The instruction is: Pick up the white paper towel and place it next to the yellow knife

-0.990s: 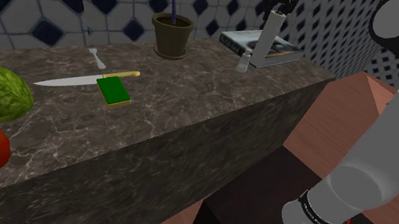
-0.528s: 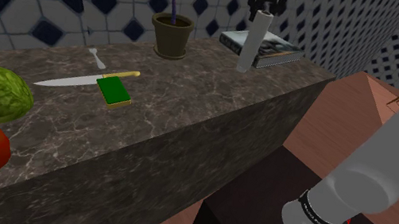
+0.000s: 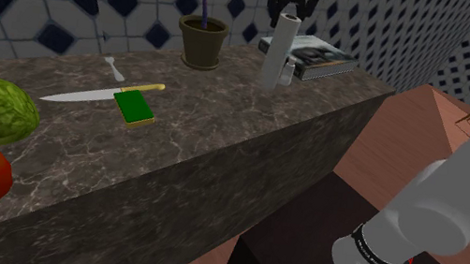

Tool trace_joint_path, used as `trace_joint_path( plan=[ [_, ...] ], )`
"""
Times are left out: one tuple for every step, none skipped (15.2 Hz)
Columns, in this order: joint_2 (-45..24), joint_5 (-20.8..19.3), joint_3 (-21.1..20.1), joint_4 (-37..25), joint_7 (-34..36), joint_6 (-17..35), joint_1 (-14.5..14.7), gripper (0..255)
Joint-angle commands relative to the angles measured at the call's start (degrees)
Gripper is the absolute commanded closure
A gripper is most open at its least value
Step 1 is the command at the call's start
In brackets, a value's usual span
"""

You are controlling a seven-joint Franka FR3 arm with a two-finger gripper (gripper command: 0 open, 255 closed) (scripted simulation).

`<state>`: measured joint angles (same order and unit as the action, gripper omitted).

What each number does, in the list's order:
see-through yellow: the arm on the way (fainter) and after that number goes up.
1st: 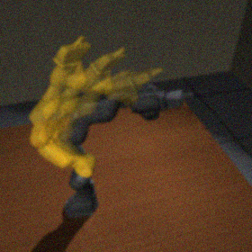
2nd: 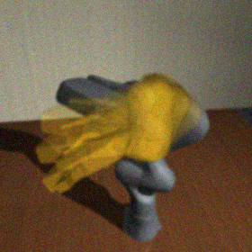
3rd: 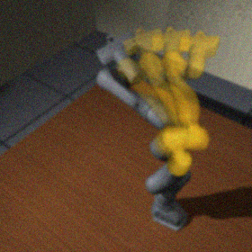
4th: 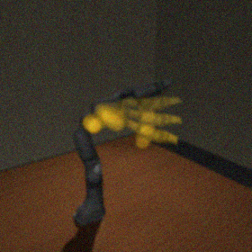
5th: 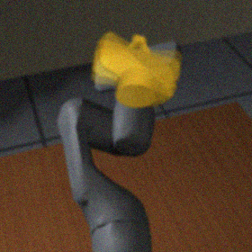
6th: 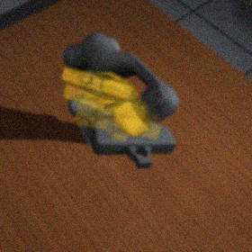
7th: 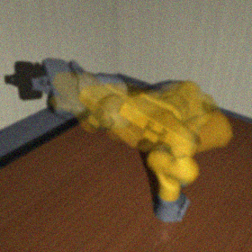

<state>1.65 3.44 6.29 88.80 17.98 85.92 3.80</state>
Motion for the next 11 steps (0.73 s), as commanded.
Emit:
trace_joint_path(
  plan=[
    [1.0, -0.01, -1.34, 1.4, 2.67, 0.57, 1.25, 255],
    [1.15, 0.03, -2.08, 1.59, 4.06, 0.7, 1.91, 255],
    [1.23, 0.09, -2.8, 1.7, 5.44, 0.82, 2.58, 255],
    [1.25, 0.14, -3.53, 1.75, 6.83, 0.93, 3.24, 255],
    [1.21, 0.2, -4.26, 1.72, 8.21, 1.04, 3.9, 255],
    [1.11, 0.25, -4.99, 1.62, 9.6, 1.13, 4.55, 255],
    [0.94, 0.3, -5.72, 1.45, 10.98, 1.21, 5.2, 255],
    [0.72, 0.35, -6.45, 1.2, 12.35, 1.28, 5.85, 255],
    [0.43, 0.38, -7.17, 0.88, 13.73, 1.33, 6.5, 255],
    [0.09, 0.41, -7.88, 0.49, 15.11, 1.38, 7.17, 255],
    [-0.32, 0.42, -8.6, 0.02, 16.48, 1.41, 7.82, 255]
  ],
)
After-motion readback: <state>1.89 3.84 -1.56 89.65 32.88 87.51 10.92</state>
